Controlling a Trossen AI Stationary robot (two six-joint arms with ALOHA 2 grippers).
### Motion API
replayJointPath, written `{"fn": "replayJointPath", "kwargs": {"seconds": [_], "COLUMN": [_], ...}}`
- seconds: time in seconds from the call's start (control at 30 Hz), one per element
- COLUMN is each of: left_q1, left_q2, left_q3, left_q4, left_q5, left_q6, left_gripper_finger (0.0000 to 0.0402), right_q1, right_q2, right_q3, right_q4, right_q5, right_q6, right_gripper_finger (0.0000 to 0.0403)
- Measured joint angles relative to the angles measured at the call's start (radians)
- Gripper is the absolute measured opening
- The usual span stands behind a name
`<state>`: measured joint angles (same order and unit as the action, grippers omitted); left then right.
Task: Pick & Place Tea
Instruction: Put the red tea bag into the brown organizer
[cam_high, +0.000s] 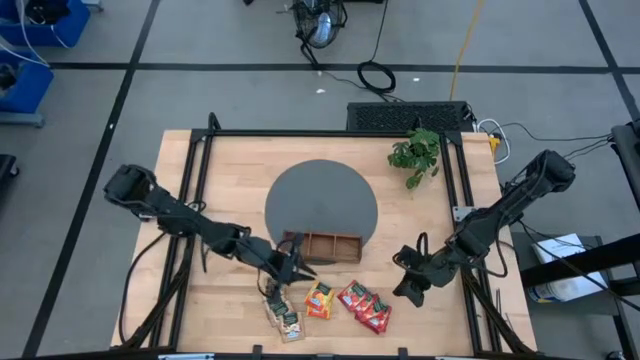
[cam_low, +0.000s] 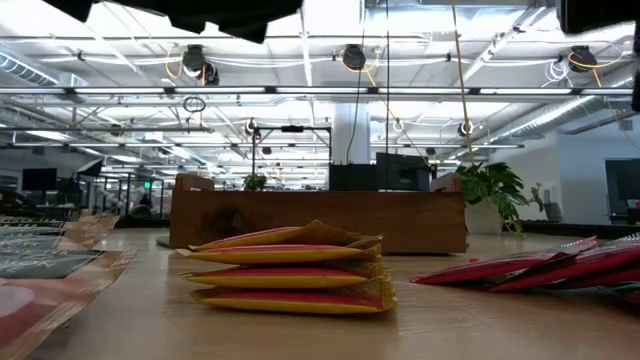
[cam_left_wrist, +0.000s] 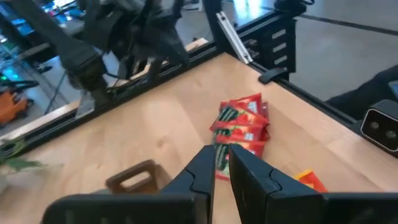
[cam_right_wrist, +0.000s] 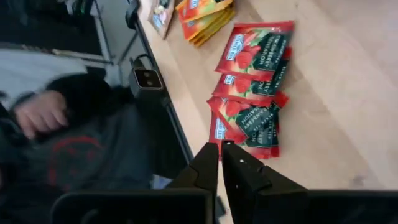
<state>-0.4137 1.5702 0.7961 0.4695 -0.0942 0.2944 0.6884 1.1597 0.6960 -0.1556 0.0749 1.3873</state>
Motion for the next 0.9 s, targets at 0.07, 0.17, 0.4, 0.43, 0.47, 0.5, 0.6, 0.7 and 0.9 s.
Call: {"fn": "replayJointPath", "kwargs": {"seconds": [0.07,0.17,0.4,0.43,0.47,0.5,0.6,0.7,0.9], "left_q1": [0.000,-0.008,-0.044,-0.047,-0.047,-0.046,-0.044,-0.044,-0.044], "left_q2": [0.041,0.104,0.228,0.250,0.269,0.285,0.334,0.373,0.421], "left_q3": [0.019,0.050,0.156,0.171,0.183,0.193,0.230,0.257,0.307], "left_q4": [0.005,-0.001,-0.045,-0.058,-0.067,-0.072,-0.069,-0.077,-0.078], "left_q5": [0.006,0.007,0.019,0.019,0.018,0.018,0.016,0.016,0.016], "left_q6": [-0.001,0.006,0.081,0.096,0.108,0.115,0.147,0.181,0.204], "left_gripper_finger": [0.0051,0.0052,0.0057,0.0060,0.0063,0.0066,0.0075,0.0082,0.0077], "right_q1": [0.001,0.001,0.000,0.000,-0.003,-0.008,-0.023,-0.045,-0.076], "right_q2": [0.005,0.015,0.065,0.074,0.083,0.093,0.127,0.162,0.211], "right_q3": [-0.043,-0.097,-0.126,-0.126,-0.126,-0.126,-0.126,-0.126,-0.126], "right_q4": [0.068,0.156,0.222,0.238,0.246,0.249,0.253,0.275,0.318], "right_q5": [-0.019,-0.054,-0.083,-0.080,-0.080,-0.080,-0.080,-0.104,-0.132], "right_q6": [0.046,0.098,0.133,0.143,0.150,0.159,0.172,0.180,0.175], "right_gripper_finger": [0.0032,0.0064,0.0157,0.0166,0.0173,0.0178,0.0184,0.0184,0.0185]}}
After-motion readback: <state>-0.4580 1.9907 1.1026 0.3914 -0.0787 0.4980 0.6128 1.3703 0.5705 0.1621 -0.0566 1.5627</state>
